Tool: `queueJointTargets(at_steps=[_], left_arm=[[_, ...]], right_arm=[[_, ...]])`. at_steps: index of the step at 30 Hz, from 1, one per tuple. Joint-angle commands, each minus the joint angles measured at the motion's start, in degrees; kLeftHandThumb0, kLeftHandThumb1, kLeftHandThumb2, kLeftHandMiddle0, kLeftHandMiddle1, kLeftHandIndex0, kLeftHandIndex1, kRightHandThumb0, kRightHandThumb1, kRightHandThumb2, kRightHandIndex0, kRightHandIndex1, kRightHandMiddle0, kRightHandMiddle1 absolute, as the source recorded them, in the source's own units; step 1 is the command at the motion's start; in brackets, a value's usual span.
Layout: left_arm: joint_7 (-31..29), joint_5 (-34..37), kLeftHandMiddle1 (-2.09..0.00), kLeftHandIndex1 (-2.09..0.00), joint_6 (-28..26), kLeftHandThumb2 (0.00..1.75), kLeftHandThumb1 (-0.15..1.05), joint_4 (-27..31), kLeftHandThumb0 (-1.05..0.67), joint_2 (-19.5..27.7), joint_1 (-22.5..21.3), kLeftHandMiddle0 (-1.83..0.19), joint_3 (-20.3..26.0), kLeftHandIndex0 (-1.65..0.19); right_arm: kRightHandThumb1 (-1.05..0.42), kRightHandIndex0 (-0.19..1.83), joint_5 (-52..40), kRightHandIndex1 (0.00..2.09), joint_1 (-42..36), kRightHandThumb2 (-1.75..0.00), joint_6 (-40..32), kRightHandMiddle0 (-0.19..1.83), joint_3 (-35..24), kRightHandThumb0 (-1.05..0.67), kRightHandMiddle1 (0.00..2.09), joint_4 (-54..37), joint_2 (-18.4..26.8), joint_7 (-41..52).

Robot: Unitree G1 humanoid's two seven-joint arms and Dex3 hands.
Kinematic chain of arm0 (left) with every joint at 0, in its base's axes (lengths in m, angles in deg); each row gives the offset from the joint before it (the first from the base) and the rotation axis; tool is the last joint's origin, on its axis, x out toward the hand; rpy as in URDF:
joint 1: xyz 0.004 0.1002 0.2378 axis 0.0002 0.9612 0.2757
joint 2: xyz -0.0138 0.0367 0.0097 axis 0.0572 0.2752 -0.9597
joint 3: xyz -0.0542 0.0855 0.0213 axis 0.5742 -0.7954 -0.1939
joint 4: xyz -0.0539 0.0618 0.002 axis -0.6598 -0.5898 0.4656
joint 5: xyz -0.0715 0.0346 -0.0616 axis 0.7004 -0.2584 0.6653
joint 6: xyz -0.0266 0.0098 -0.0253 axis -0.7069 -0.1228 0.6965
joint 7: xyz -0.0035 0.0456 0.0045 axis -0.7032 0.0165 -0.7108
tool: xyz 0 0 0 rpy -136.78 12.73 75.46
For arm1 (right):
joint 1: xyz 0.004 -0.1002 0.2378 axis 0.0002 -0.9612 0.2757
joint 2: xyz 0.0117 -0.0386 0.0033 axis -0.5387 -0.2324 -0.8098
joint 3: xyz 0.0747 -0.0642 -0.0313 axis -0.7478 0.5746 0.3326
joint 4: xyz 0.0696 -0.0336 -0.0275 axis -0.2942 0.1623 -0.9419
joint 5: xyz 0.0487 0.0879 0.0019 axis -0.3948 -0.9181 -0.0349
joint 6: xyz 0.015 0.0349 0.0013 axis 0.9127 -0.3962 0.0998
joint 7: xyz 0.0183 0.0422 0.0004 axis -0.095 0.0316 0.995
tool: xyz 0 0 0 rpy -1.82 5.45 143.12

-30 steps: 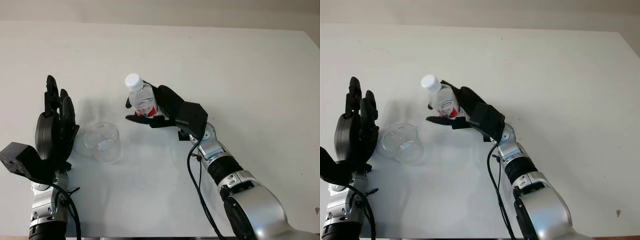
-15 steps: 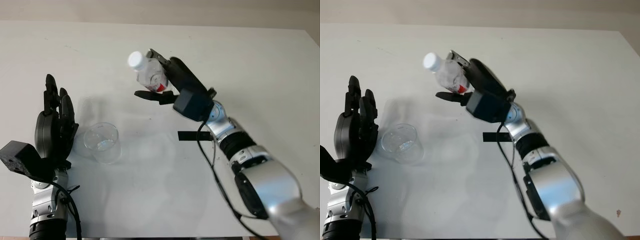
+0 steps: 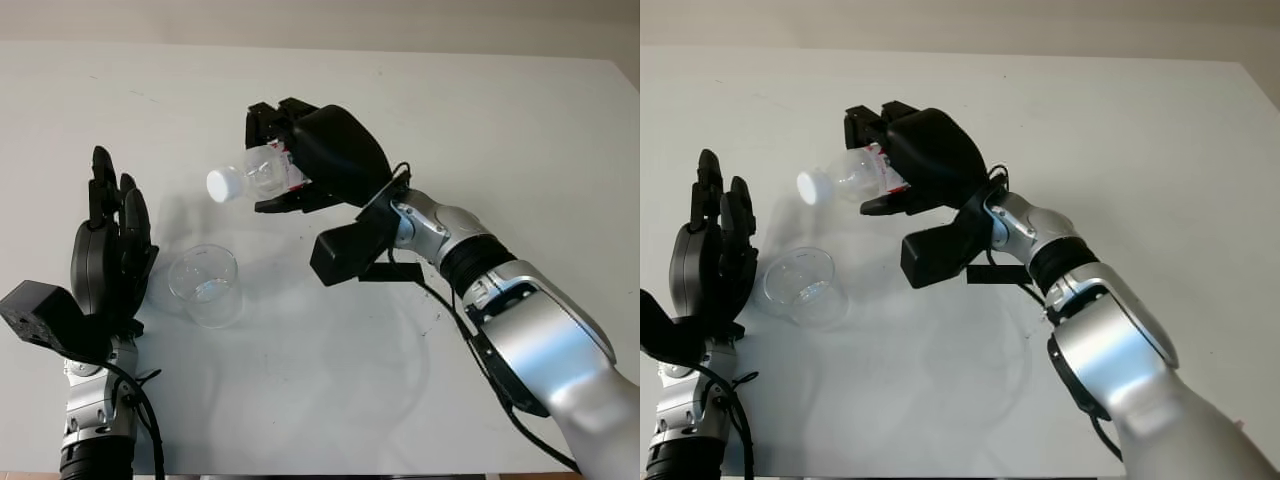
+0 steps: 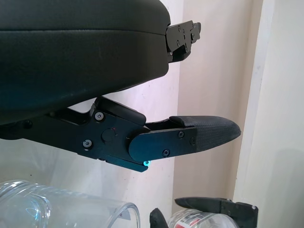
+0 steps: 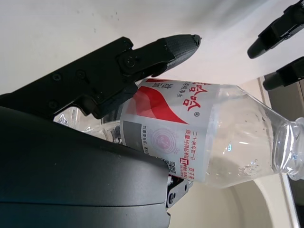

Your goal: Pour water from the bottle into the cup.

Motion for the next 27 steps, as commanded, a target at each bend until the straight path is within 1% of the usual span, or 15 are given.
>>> queueJointTargets(at_steps=[1, 6, 9, 16, 18, 20, 23, 27], left_arm=[[0.2, -0.2, 0.00, 0.00, 0.5, 0.52, 1.05, -0.7, -0.76, -0.8, 0.1, 0.19, -0.3, 0.19], [0.3, -0.2, 0.00, 0.00, 0.6, 0.52, 1.05, -1.0, -0.75, -0.7, -0.3, 0.19, -0.5, 0.19], [0.3, -0.2, 0.00, 0.00, 0.7, 0.52, 1.05, -1.2, -0.75, -0.8, -0.6, 0.19, -0.5, 0.19], [0.2, -0.2, 0.00, 0.00, 1.1, 0.53, 1.05, -1.3, -0.75, -1.0, -0.8, 0.19, -0.8, 0.19], [0.3, -0.2, 0.00, 0.00, 1.1, 0.53, 1.05, -1.4, -0.75, -1.0, -0.8, 0.19, -0.8, 0.19], [0.4, -0.3, 0.00, 0.00, 1.1, 0.53, 1.05, -1.3, -0.75, -1.1, -0.6, 0.19, -0.8, 0.19], [0.8, -0.6, 0.00, 0.00, 1.2, 0.53, 1.05, -1.0, -0.76, -1.1, -0.4, 0.19, -1.0, 0.19], [0.9, -0.8, 0.00, 0.00, 1.1, 0.54, 1.05, -0.8, -0.75, -1.0, -0.1, 0.19, -1.1, 0.19]], right_arm=[[-1.05, 1.18, 0.9, 2.09, 2.3, -0.23, 0.4, 0.90, 0.9, -0.46, 2.09, -0.1, 0.0, -2.6], [-1.05, 1.20, 3.6, 2.09, 3.3, -0.23, 0.2, 0.92, 3.7, -0.47, 2.09, 0.0, 0.0, -8.0], [-1.05, 1.21, 6.3, 2.09, 4.1, -0.27, -1.0, 0.94, 5.9, -0.49, 2.09, -0.2, 0.1, -11.9], [-1.05, 1.21, 11.0, 2.09, 6.0, -0.33, -1.6, 0.97, 10.3, -0.51, 2.09, -0.8, 0.3, -17.2], [-1.05, 1.20, 11.8, 2.09, 6.4, -0.31, -1.8, 0.95, 11.2, -0.51, 2.09, -1.0, 0.3, -17.7], [-1.05, 1.20, 13.2, 2.09, 6.8, -0.23, -2.6, 0.91, 12.4, -0.51, 2.09, -1.3, 0.3, -18.8], [-1.05, 1.21, 16.2, 2.09, 7.2, -0.19, -4.9, 0.88, 14.8, -0.51, 2.09, -1.4, 0.2, -22.7], [-1.05, 1.24, 18.4, 2.09, 7.6, -0.21, -6.5, 0.86, 17.1, -0.52, 2.09, -1.1, 0.1, -26.3]])
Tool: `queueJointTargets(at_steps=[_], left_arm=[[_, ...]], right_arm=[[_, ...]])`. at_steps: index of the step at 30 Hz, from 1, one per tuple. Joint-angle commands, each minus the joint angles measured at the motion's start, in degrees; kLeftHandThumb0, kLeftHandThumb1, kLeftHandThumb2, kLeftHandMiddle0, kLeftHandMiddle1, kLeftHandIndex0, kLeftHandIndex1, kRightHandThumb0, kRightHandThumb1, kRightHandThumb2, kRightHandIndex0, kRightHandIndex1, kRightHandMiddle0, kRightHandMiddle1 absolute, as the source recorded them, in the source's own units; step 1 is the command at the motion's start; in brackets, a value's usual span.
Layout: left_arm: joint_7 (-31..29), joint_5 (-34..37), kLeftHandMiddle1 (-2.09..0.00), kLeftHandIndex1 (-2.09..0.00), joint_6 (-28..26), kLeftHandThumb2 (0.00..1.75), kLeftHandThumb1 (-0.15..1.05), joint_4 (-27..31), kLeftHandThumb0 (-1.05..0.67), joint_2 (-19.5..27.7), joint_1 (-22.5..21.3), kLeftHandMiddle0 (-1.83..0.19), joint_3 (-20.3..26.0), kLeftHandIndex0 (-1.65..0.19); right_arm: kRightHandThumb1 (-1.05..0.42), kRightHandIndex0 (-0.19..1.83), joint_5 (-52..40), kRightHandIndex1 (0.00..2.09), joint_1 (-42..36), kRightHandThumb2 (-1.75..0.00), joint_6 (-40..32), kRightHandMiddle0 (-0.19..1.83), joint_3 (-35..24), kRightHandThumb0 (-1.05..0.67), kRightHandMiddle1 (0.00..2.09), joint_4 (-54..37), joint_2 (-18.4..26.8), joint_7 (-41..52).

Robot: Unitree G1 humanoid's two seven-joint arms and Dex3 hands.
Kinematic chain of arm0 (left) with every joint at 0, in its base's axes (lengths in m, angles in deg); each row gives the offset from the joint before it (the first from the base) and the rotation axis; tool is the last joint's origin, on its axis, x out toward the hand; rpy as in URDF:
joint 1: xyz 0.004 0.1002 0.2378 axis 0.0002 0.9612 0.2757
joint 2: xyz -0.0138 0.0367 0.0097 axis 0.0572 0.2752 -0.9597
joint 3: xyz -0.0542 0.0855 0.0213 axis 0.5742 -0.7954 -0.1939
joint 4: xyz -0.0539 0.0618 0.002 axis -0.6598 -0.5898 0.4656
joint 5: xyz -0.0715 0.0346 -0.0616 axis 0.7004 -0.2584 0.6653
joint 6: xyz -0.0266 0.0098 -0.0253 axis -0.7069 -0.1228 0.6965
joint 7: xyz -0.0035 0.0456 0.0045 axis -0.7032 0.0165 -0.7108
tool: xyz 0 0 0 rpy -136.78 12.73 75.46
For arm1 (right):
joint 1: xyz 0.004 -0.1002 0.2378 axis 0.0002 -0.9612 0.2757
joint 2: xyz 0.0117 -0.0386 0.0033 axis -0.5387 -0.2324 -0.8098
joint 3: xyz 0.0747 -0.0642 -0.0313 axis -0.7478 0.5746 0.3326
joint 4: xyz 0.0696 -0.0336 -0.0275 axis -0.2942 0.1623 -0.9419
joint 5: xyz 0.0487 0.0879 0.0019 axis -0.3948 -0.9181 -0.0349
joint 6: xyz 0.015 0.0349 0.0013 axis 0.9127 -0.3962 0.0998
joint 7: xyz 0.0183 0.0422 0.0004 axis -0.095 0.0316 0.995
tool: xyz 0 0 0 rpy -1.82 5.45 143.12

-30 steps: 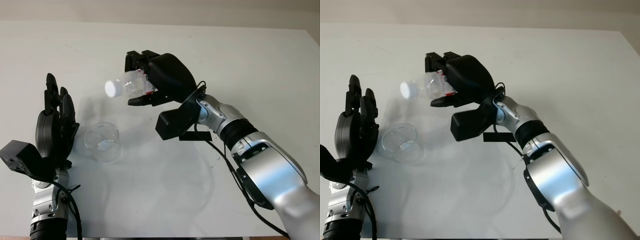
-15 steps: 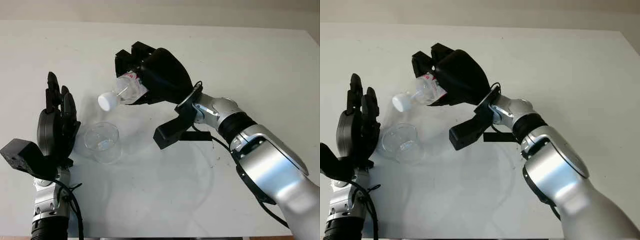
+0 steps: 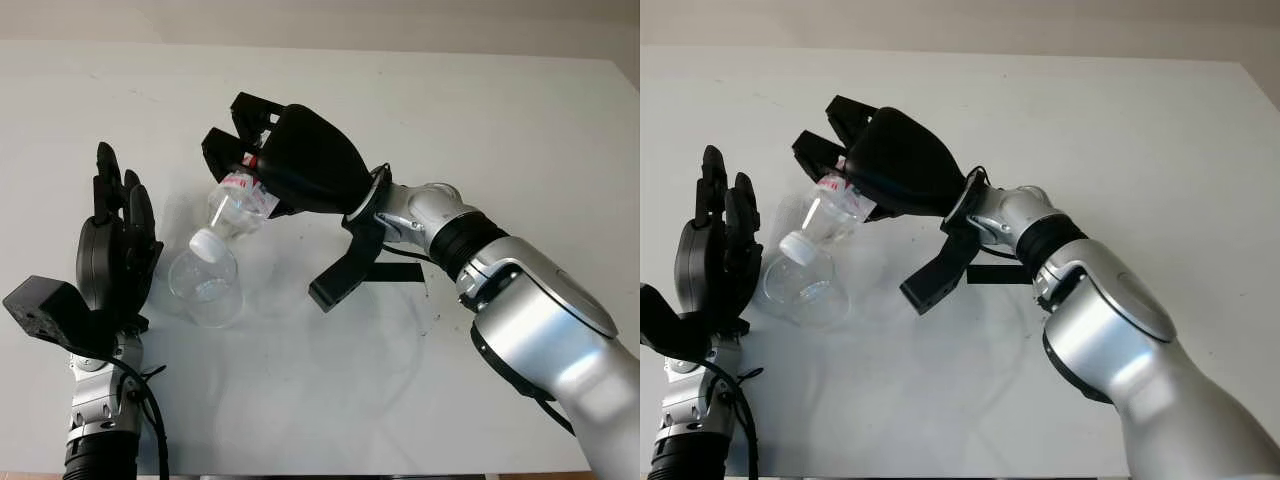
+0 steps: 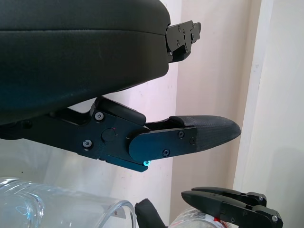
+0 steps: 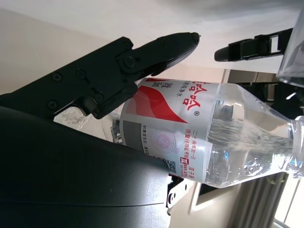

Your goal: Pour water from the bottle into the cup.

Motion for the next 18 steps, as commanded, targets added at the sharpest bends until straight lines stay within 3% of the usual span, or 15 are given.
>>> queueJointTargets(at_steps=[1, 5, 8, 15, 18], left_arm=[[0.2, -0.4, 0.00, 0.00, 0.6, 0.54, 1.05, -0.2, -0.75, -0.7, 0.9, 0.19, -0.3, 0.19], [0.4, -0.5, 0.00, 0.00, 0.9, 0.54, 1.05, -0.3, -0.75, -0.8, 0.9, 0.19, -0.3, 0.19], [0.5, -0.6, 0.00, 0.00, 1.0, 0.54, 1.05, -0.4, -0.75, -0.8, 0.9, 0.19, -0.3, 0.19], [0.4, -0.3, 0.00, 0.00, 0.8, 0.54, 1.05, -0.3, -0.76, -0.8, 0.9, 0.19, -0.4, 0.19], [0.4, -0.2, 0.00, 0.00, 0.8, 0.54, 1.05, -0.3, -0.76, -0.9, 0.8, 0.19, -0.4, 0.19]], right_arm=[[-1.05, 1.24, 0.8, 2.09, 2.1, -0.21, -0.4, 0.85, 0.9, -0.52, 2.09, -0.8, 0.1, -2.1], [-1.05, 1.24, 1.8, 2.09, 2.5, -0.19, -0.4, 0.80, 2.3, -0.51, 2.09, -0.7, 0.1, -4.6], [-1.05, 1.24, 2.6, 2.09, 2.7, -0.13, -1.1, 0.58, 3.2, -0.51, 2.09, -0.8, 0.1, -6.3], [-1.05, 1.28, 3.6, 2.09, 3.2, -0.17, -2.1, 0.66, 4.6, -0.50, 2.09, -0.8, 0.1, -8.6], [-1.04, 1.27, 4.1, 2.09, 3.3, -0.16, -3.1, 0.55, 5.2, -0.50, 2.09, -0.7, 0.1, -9.8]])
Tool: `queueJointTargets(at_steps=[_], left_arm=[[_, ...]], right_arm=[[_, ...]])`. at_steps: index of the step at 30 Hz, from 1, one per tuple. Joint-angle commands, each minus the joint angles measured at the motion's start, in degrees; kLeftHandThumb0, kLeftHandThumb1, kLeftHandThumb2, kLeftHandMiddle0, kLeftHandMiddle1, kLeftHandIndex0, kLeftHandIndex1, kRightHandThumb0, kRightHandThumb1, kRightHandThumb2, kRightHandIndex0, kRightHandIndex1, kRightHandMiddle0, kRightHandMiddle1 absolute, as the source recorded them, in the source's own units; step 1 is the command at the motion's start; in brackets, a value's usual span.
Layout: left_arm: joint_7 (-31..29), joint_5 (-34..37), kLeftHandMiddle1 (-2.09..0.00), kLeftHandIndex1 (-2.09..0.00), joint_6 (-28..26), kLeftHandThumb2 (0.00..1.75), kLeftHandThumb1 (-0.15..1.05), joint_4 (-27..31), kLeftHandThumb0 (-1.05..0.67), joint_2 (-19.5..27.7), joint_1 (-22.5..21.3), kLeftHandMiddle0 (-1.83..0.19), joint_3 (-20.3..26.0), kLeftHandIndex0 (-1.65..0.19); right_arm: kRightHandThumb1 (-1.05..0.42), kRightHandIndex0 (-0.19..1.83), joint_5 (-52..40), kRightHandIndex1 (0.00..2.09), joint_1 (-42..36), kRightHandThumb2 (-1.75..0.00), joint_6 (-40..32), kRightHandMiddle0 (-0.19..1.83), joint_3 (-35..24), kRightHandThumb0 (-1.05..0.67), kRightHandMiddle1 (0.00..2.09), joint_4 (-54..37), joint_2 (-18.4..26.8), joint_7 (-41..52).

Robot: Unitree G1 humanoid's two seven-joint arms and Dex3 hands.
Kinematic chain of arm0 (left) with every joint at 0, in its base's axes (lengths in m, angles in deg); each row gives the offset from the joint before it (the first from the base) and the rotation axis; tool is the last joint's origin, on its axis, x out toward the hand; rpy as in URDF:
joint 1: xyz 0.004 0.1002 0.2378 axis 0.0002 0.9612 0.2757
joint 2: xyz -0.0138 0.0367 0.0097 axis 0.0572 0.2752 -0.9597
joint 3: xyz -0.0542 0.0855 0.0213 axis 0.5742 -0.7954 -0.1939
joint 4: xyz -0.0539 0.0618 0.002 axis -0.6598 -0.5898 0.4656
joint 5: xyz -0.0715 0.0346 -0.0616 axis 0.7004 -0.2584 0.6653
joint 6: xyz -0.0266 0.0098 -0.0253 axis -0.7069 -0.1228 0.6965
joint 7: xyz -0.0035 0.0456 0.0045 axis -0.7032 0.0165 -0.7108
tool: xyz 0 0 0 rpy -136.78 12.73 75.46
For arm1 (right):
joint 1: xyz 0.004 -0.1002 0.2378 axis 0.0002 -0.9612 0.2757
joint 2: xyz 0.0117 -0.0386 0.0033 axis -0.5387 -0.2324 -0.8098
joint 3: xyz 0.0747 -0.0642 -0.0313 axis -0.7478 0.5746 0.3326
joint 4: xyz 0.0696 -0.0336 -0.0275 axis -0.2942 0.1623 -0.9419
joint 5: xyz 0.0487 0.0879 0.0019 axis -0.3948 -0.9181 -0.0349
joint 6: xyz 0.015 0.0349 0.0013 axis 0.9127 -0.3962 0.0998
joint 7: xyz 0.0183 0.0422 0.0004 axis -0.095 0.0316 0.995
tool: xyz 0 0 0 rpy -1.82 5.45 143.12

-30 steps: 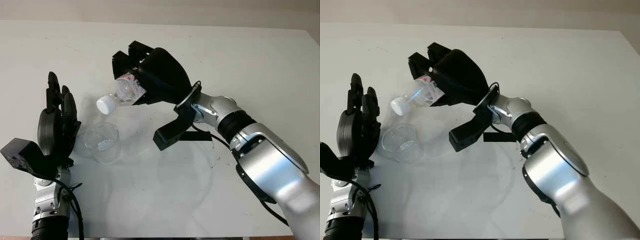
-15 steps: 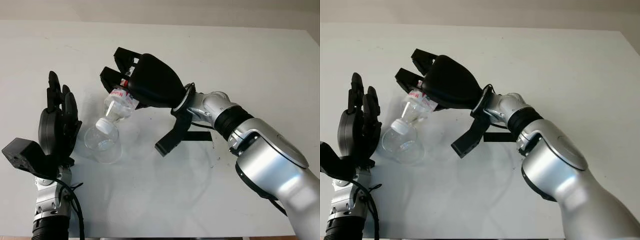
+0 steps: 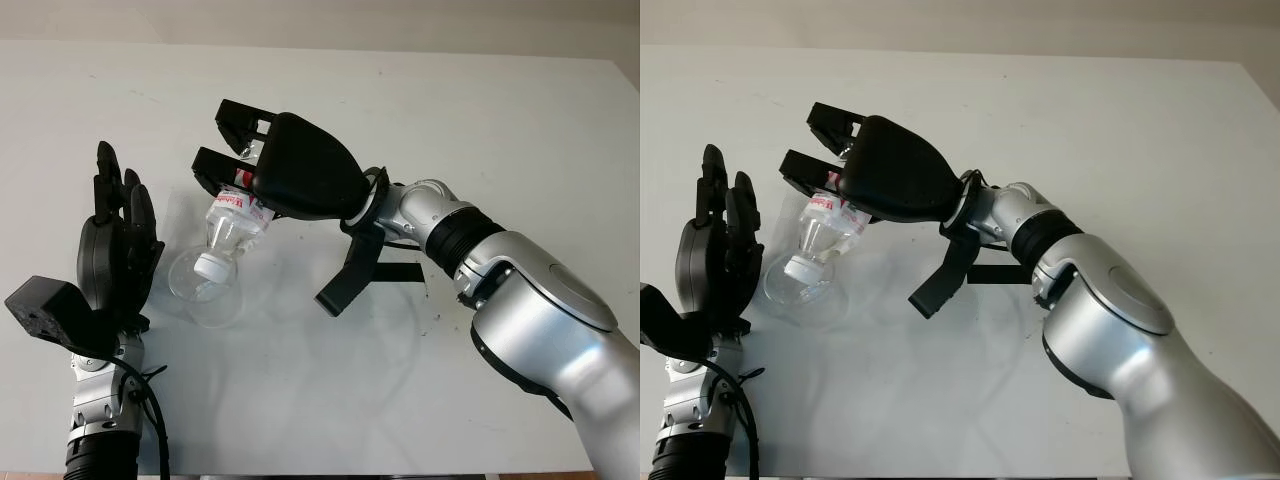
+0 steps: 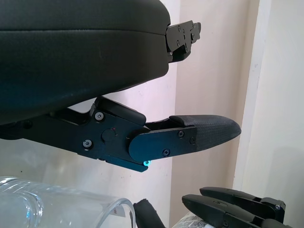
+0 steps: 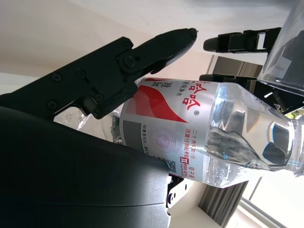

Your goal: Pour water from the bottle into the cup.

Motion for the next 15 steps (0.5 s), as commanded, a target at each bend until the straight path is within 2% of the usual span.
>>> queueJointTargets(at_steps=[1, 4, 9, 15], left_arm=[[0.0, 0.0, 0.00, 0.00, 0.4, 0.53, 1.05, -0.3, -0.76, -0.8, 0.8, 0.19, -0.2, 0.19], [0.0, 0.0, 0.00, 0.00, 0.6, 0.54, 1.05, -0.5, -0.76, -0.8, 0.8, 0.19, -0.2, 0.19], [0.1, -0.2, 0.00, 0.00, 0.5, 0.54, 1.05, -0.6, -0.76, -0.7, 0.7, 0.19, -0.2, 0.19], [0.0, 0.0, 0.00, 0.00, 0.6, 0.54, 1.05, -0.7, -0.76, -0.7, 0.6, 0.19, -0.1, 0.19]], right_arm=[[-1.05, 1.28, 0.2, 2.09, 1.6, -0.14, -0.9, 0.57, 0.2, -0.50, 2.09, -0.7, 0.0, -1.3], [-1.05, 1.30, 0.4, 2.09, 1.7, -0.12, -1.3, 0.62, 0.7, -0.50, 2.09, -0.5, 0.0, -1.7], [-1.05, 1.31, 0.2, 2.09, 1.8, -0.18, -1.7, 0.65, 0.7, -0.50, 2.09, -0.3, 0.0, -1.9], [-1.05, 1.26, -1.9, 2.09, 1.2, -0.16, 0.2, 0.63, -0.5, -0.50, 2.09, -0.1, -0.1, -0.7]])
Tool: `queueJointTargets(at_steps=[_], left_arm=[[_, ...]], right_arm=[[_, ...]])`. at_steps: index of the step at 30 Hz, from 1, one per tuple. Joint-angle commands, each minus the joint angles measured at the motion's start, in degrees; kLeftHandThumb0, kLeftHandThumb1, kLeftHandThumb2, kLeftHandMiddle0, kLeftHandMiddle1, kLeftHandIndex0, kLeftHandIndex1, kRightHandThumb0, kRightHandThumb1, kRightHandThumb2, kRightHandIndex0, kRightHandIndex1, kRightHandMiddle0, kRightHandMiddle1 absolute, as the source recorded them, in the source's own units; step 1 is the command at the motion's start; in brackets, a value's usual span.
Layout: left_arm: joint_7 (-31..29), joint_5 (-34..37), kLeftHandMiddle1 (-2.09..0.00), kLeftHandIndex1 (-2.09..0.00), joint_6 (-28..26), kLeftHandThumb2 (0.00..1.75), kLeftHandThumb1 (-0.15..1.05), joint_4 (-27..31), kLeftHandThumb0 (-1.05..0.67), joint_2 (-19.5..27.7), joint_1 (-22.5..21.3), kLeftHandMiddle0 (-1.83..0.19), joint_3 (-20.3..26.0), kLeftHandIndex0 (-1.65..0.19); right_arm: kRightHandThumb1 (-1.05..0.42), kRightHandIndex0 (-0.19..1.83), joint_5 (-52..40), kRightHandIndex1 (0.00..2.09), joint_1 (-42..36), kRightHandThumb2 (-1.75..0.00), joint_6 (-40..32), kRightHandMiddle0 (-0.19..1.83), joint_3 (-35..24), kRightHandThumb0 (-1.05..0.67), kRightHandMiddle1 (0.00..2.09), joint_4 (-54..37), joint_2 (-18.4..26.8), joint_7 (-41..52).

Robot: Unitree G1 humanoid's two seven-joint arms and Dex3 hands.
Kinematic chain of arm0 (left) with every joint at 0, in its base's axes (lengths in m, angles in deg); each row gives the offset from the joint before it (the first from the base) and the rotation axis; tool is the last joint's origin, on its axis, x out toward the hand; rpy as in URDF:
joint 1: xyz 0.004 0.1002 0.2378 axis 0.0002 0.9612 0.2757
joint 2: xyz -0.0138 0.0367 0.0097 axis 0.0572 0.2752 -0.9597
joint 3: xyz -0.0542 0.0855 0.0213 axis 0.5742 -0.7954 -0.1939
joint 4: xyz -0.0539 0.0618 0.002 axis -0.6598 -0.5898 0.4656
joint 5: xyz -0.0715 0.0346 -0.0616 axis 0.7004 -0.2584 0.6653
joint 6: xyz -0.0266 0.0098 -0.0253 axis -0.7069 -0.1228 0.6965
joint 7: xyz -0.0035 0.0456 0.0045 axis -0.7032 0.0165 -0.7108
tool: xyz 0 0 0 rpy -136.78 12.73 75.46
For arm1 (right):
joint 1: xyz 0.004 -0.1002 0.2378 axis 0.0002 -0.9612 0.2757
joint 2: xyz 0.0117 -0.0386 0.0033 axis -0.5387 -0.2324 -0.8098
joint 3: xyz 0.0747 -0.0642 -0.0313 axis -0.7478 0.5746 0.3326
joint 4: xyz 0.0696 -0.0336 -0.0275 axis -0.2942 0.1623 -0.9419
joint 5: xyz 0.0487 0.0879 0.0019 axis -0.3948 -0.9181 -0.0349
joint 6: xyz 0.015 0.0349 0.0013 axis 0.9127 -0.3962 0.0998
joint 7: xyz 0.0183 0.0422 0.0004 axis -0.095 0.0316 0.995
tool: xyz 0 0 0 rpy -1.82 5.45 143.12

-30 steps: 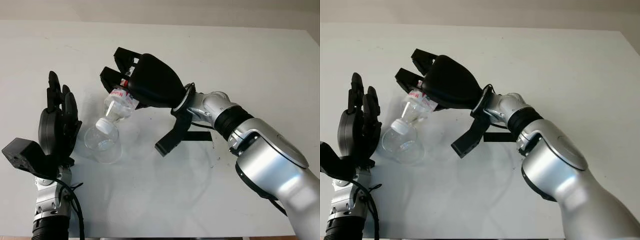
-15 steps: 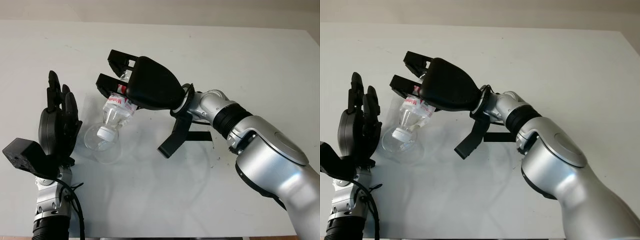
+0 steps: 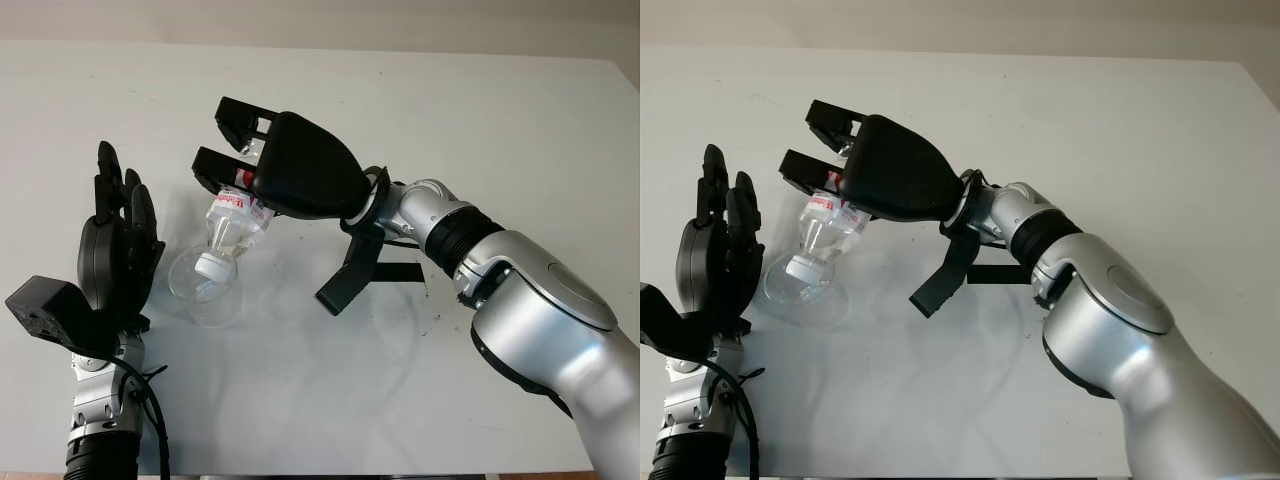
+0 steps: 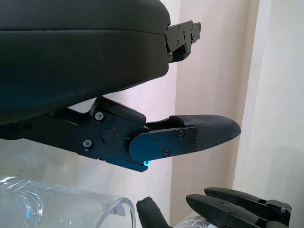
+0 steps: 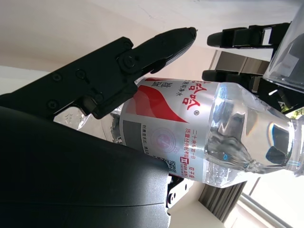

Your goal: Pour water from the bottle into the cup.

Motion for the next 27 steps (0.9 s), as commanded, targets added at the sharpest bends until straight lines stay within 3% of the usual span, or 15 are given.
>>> queueJointTargets(at_steps=[1, 7, 14, 22, 27], left_arm=[[0.0, 0.0, 0.00, 0.00, 0.7, 0.54, 1.05, -0.8, -0.76, -0.7, 0.6, 0.19, 0.0, 0.19], [-0.3, 0.6, 0.00, 0.00, 0.8, 0.53, 1.05, -0.8, -0.75, -0.8, 0.6, 0.19, 0.2, 0.19], [-0.1, 0.8, 0.00, 0.00, 0.7, 0.52, 1.05, -0.7, -0.75, -0.6, 0.8, 0.19, 0.4, 0.19], [-0.8, 0.8, 0.00, 0.00, 0.5, 0.53, 1.05, -0.9, -0.76, -0.1, 0.8, 0.19, 0.4, 0.19], [-1.0, 1.0, 0.00, 0.00, 0.3, 0.52, 1.05, -0.8, -0.75, -0.1, 0.9, 0.19, 0.6, 0.19]], right_arm=[[-1.05, 1.23, -2.1, 2.09, 0.7, -0.17, 1.5, 0.59, -1.4, -0.50, 2.09, -0.3, -0.1, 0.7], [-1.05, 1.20, -12.8, 2.09, -2.2, -0.25, 6.6, 0.91, -8.7, -0.48, 2.09, 0.4, -0.5, 9.6], [-1.05, 1.21, -33.4, 2.09, -7.7, -0.31, 12.4, 0.97, -22.8, -0.41, 2.09, 0.5, -1.0, 33.7], [-1.05, 1.20, -60.4, 2.09, -14.8, -0.42, 5.5, 0.86, -40.8, -0.38, 2.09, -2.5, -4.5, 69.0], [-1.05, 1.19, -65.1, 2.09, -18.6, -0.43, -1.1, 0.89, -44.8, -0.38, 2.09, -8.5, -3.8, 78.1]])
